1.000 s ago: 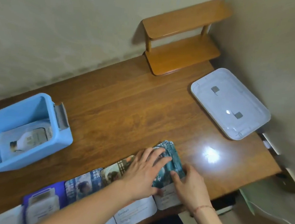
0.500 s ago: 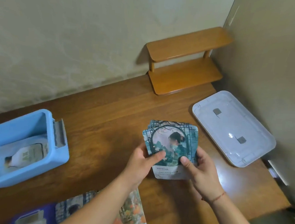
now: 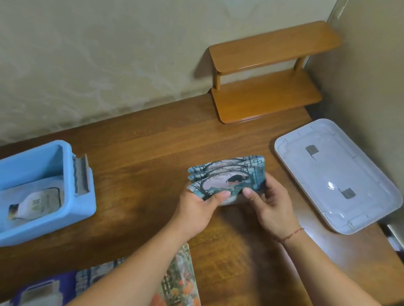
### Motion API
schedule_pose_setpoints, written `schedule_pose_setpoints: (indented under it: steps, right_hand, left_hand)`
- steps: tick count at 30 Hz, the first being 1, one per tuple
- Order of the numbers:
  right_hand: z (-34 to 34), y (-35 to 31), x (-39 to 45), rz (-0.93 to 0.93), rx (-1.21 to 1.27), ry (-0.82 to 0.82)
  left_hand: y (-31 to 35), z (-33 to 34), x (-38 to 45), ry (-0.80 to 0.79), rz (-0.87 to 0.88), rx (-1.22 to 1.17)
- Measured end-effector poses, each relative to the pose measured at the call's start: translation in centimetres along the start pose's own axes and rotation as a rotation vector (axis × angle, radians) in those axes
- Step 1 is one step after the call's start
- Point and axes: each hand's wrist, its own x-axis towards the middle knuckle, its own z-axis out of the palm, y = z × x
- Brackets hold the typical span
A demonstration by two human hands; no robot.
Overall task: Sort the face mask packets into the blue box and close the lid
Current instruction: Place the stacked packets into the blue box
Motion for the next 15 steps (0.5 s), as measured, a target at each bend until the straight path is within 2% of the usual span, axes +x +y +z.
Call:
schedule_pose_setpoints:
  steps: [2,5,10,12,15]
  right_hand:
    - [-0.2,-0.5,0.8,-0.011,0.008,-0.010]
    - [-0.6,-0.8,1.5,0.158,0.099,-0.109]
    - [2.7,-0.8,-0.6,0.417,0.641,-0.017]
    - [5.7,-1.4,-1.2,0.450,0.779,0.027]
    - [8.3,-3.0,-1.0,0.448,0.663,0.122]
  left_hand:
    - [1.0,-0.5,0.5,-0.022,0.012,-0.006]
    - [1.4,-1.3,1.1,-0.032,-0.138,-0.132]
    - [2.4,-1.0,0.1,0.248,-0.425,-0.683]
    - [3.0,-0.8,-0.6,0.300,-0.410,-0.744]
    - [3.6,-2.9,-1.3,0.413,-0.314,-0.691]
